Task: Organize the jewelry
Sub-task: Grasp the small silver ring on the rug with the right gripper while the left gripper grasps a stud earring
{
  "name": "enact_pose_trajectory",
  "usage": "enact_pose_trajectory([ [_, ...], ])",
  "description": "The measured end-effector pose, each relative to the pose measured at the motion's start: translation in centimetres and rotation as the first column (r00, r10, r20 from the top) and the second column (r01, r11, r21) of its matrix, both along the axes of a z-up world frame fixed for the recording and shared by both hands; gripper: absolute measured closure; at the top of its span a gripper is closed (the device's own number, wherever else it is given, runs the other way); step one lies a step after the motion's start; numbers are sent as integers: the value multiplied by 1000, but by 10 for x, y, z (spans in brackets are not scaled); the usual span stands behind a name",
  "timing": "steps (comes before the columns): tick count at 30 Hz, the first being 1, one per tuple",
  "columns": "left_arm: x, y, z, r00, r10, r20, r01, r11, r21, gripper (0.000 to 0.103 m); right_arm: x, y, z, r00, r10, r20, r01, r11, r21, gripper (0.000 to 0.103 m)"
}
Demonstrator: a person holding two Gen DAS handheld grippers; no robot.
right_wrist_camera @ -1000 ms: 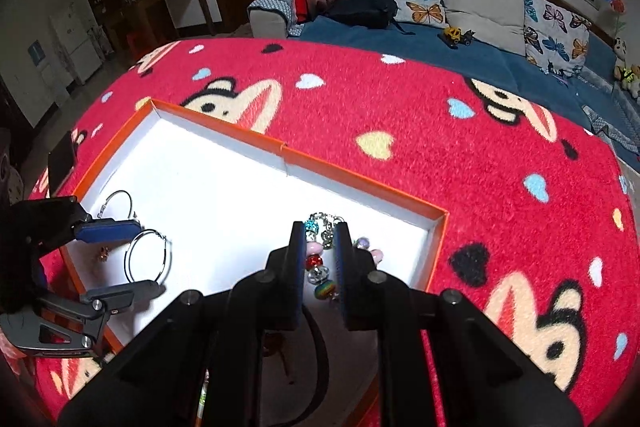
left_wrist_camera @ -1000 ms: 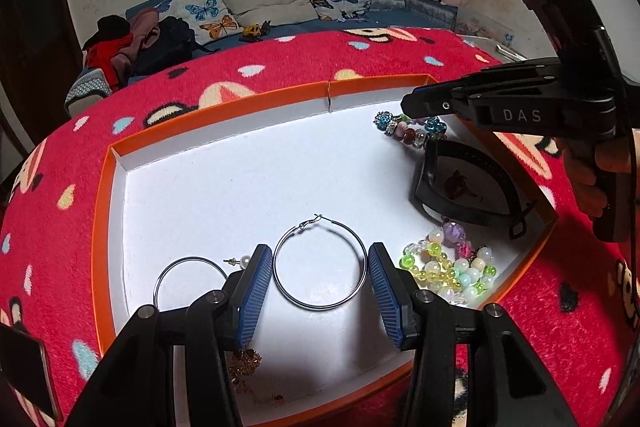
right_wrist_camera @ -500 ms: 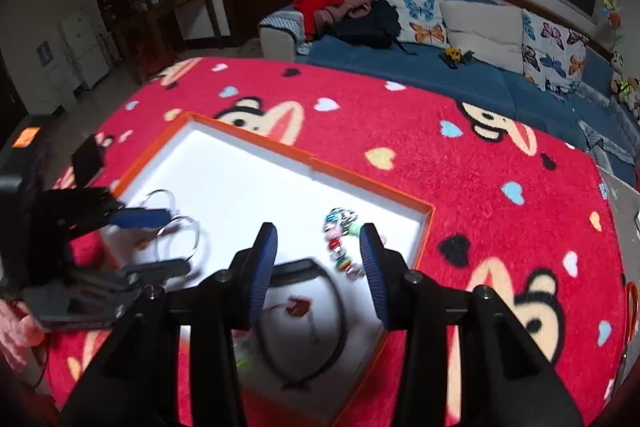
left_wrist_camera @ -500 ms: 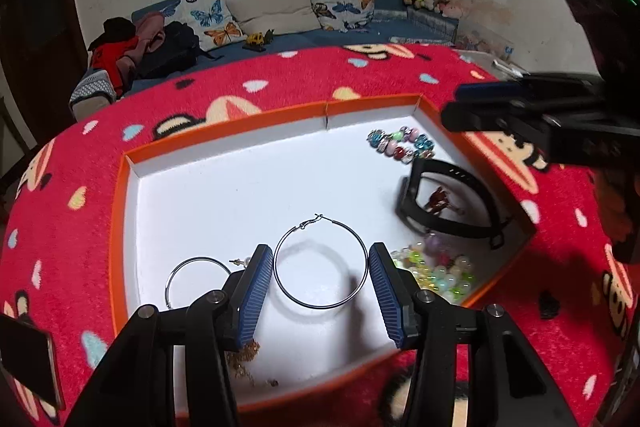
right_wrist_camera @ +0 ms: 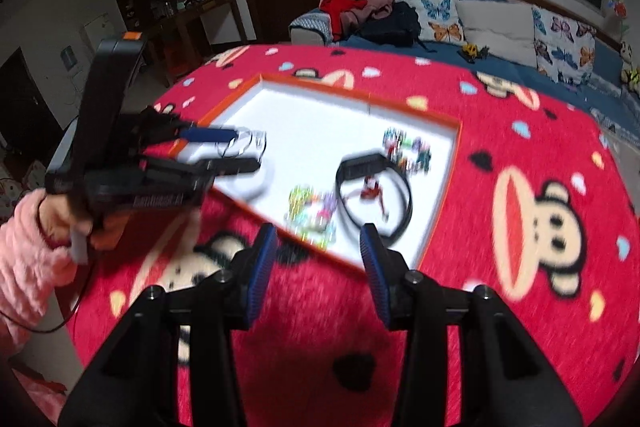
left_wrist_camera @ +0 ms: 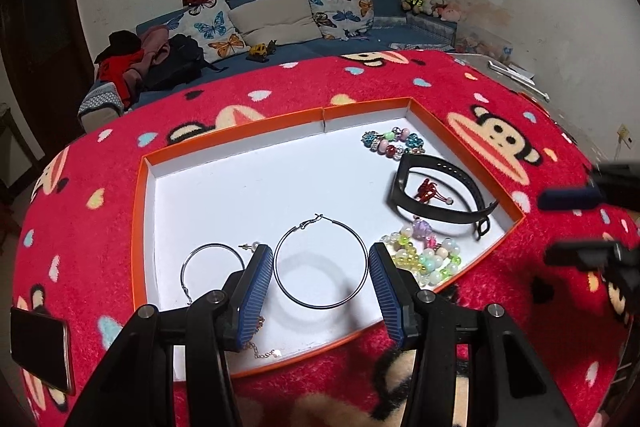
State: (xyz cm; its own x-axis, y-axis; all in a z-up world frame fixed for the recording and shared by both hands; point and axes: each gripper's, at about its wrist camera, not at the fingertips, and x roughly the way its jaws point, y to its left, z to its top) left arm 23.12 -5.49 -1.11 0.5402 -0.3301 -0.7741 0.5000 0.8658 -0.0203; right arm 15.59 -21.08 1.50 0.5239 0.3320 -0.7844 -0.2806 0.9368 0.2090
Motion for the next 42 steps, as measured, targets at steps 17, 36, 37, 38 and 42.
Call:
enact_pose_trajectory([
  [17,29,-11,-29,998,1,-64,0,1000,10,47,-10,-1,-51,992,-6,-130,13,999,51,59],
  [36,-12,1,-1,999,-27,24,27,999,-29,43,26,-2,-56,995,-25,-96,24,1000,-14,59],
  [37,-17,2,1,999,-33,26,34,999,-34,43,28,-2,-58,995,-25,-96,24,1000,-16,59],
  [38,-23,2,3,999,-42,28,43,998,-38,43,29,-1,-61,994,-21,-104,19,1000,-16,60],
  [42,-43,3,5,997,-65,28,66,997,-41,43,25,10,-64,996,12,-90,-17,999,-50,65],
])
